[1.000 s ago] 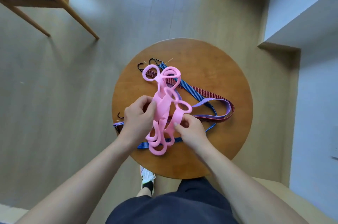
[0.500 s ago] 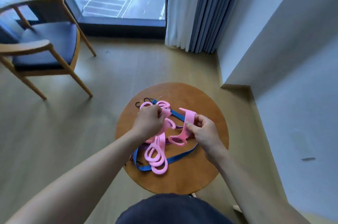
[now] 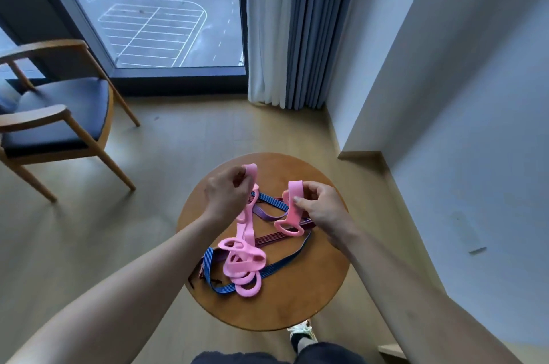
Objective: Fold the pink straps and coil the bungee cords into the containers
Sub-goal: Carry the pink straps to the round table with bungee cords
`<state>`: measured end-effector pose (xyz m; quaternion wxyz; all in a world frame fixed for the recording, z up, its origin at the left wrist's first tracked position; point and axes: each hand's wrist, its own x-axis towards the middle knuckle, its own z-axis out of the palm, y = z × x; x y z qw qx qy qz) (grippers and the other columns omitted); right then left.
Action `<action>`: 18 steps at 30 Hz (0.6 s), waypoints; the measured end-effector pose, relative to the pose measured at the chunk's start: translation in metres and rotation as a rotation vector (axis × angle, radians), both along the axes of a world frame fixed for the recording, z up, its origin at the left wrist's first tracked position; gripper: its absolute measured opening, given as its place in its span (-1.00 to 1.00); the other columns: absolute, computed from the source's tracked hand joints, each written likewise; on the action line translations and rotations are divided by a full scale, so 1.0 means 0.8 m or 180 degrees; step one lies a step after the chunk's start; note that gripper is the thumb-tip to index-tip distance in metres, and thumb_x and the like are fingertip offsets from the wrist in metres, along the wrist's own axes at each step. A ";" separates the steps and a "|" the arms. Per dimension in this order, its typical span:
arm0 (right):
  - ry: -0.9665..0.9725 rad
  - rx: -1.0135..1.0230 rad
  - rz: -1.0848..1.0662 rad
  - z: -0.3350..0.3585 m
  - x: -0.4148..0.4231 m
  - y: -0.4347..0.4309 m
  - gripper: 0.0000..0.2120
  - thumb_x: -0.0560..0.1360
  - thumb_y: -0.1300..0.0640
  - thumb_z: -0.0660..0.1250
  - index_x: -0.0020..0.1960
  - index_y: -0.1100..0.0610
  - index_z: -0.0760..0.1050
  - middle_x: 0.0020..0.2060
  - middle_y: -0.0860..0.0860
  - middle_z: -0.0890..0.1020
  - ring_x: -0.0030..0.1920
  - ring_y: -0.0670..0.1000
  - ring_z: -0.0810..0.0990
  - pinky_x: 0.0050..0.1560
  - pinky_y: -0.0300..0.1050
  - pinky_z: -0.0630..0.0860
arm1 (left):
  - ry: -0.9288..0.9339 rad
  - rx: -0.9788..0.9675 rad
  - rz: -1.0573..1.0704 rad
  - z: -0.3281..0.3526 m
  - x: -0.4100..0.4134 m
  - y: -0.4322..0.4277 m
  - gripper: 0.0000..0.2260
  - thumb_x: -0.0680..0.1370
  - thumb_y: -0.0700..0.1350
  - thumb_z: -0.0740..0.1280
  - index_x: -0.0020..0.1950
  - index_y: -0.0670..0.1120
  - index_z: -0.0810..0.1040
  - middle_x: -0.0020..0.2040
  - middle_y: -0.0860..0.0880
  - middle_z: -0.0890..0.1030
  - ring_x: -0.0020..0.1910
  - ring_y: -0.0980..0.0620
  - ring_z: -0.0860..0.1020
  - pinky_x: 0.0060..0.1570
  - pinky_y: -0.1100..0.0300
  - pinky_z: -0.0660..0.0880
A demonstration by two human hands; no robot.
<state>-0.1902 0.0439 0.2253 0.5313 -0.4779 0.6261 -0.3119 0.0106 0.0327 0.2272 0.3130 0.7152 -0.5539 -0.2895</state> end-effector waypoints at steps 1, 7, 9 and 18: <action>-0.0021 -0.0045 0.0050 0.003 -0.002 0.000 -0.69 0.56 0.32 0.37 0.29 0.18 0.56 0.07 0.09 0.68 0.09 0.05 0.66 0.02 -0.11 0.65 | 0.0034 -0.0048 0.0056 0.001 -0.001 -0.001 -0.75 0.65 0.04 0.36 0.10 -0.12 0.71 -0.03 -0.12 0.74 -0.02 -0.14 0.66 0.00 -0.03 0.60; 0.0315 -0.0404 0.0374 0.047 -0.010 -0.016 -0.70 0.54 0.35 0.38 0.27 0.22 0.58 0.00 0.06 0.70 0.02 0.02 0.68 0.06 -0.04 0.66 | -0.0098 -0.0211 0.0160 0.027 0.008 -0.006 -0.59 0.60 -0.10 0.41 0.43 -0.01 0.42 -0.27 0.05 0.65 -0.31 0.10 0.59 -0.29 0.15 0.50; 0.0515 -0.0569 0.0409 0.072 -0.011 -0.021 -0.66 0.50 0.33 0.44 0.27 0.23 0.57 0.02 0.11 0.70 0.04 0.07 0.68 0.12 0.06 0.64 | 0.0158 -0.0198 0.0067 0.043 0.013 -0.004 -0.63 0.61 -0.09 0.40 0.39 0.14 0.45 -0.24 0.05 0.66 -0.29 0.07 0.66 -0.27 0.07 0.65; 0.0419 -0.1354 0.0530 0.189 -0.015 0.006 -0.80 0.43 0.27 0.52 0.02 0.10 0.65 -0.15 -0.01 0.73 -0.10 -0.02 0.72 -0.14 -0.21 0.66 | 0.0572 -0.0322 -0.1094 0.129 -0.008 0.020 -0.21 0.32 0.03 0.68 0.50 0.20 0.44 0.18 0.09 0.46 0.16 0.06 0.51 0.09 0.17 0.55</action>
